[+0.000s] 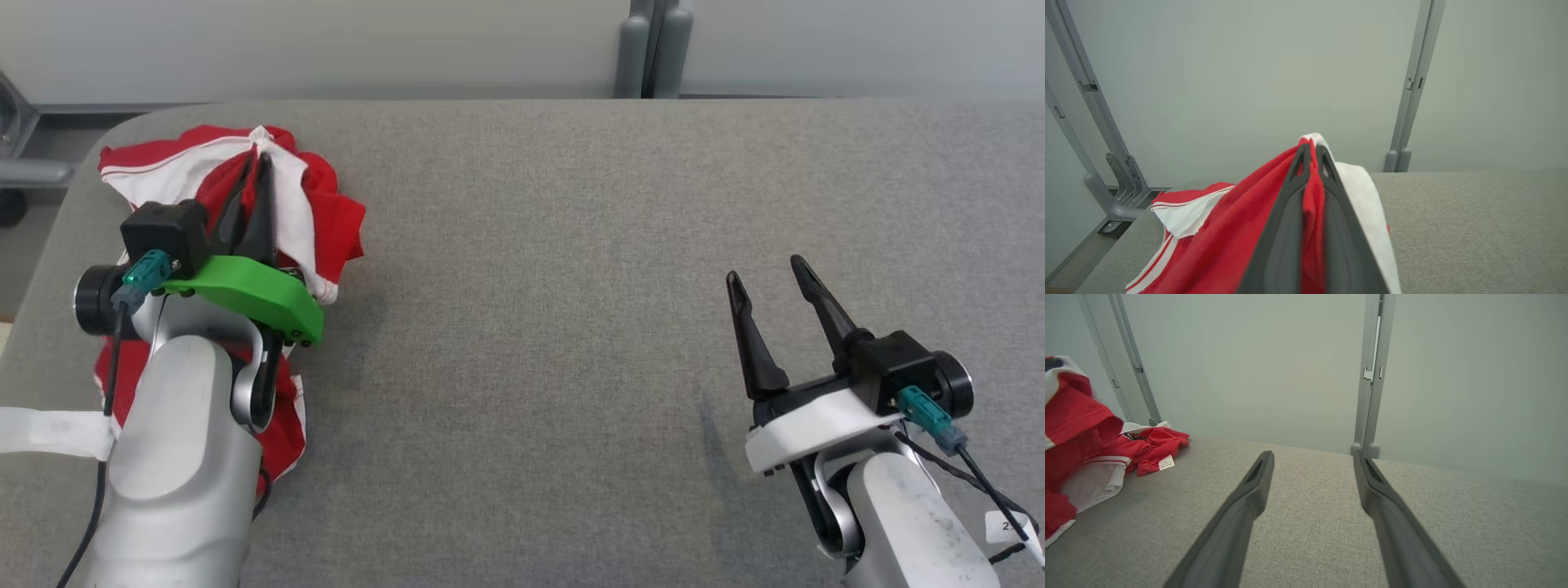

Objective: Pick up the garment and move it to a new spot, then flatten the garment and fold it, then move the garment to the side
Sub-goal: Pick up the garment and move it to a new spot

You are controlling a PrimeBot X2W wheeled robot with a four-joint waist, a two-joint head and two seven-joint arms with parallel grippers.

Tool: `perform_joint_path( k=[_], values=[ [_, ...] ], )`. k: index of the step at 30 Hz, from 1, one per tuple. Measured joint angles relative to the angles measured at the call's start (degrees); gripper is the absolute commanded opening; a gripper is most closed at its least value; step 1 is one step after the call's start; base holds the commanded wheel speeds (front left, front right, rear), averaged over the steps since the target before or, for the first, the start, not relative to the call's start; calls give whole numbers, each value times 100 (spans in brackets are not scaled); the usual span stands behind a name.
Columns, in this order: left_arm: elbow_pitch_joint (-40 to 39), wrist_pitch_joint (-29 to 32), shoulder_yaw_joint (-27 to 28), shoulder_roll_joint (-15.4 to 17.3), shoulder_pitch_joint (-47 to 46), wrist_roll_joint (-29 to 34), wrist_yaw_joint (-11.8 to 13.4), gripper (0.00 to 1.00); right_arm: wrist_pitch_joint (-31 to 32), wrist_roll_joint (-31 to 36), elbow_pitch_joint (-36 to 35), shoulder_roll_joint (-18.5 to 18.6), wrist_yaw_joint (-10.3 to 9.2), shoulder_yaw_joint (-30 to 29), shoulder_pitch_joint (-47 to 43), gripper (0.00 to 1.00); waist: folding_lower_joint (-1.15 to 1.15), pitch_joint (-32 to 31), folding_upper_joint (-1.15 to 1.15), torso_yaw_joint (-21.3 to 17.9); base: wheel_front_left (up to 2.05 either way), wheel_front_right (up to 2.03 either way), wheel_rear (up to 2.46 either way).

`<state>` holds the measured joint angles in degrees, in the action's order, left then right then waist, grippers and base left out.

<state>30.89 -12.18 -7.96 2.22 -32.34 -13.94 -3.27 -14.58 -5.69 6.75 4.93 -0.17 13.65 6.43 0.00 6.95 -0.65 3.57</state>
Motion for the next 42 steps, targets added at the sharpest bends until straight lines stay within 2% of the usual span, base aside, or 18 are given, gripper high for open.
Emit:
perform_joint_path(
  k=[3, 10, 17, 21, 27, 34, 42],
  values=[
    [-214, -25, -146, -9, 2, -8, -134, 0, 0, -2, 53, -22, -1, 5, -104, 100, 0, -175, 0, -67, 0, 0, 0],
    [-664, -41, -447, -60, 19, -333, -212, 0, 0, -3, 116, -57, -44, 52, -286, 100, 0, -439, 0, -454, 0, 0, 0],
    [-1156, 102, -1397, -63, -8, -355, -332, 0, 0, -1, 120, -63, -43, 114, -367, 100, 0, -587, 0, -982, 0, 0, 0],
    [-1670, 101, -2001, -62, -324, -647, -365, 0, 0, 1, 118, -68, -36, 174, -369, 100, 0, -626, 0, -1306, 0, 0, 0],
    [-1833, 182, -2178, -66, -828, -721, -370, 0, 0, 1, 116, -90, 25, 308, -367, 100, 0, -626, 0, -1795, 0, 0, 0],
    [-1557, 255, -2363, -67, -1319, -73, -327, 0, 0, 0, 98, -92, 66, 290, -344, 100, 0, -510, 0, -2247, 0, 0, 0],
    [-1503, 76, -2584, 0, -2186, 624, -328, 0, 0, -3, 59, -121, 65, 286, -312, 100, 0, -302, 0, -2508, 0, 0, 0]
  ],
)
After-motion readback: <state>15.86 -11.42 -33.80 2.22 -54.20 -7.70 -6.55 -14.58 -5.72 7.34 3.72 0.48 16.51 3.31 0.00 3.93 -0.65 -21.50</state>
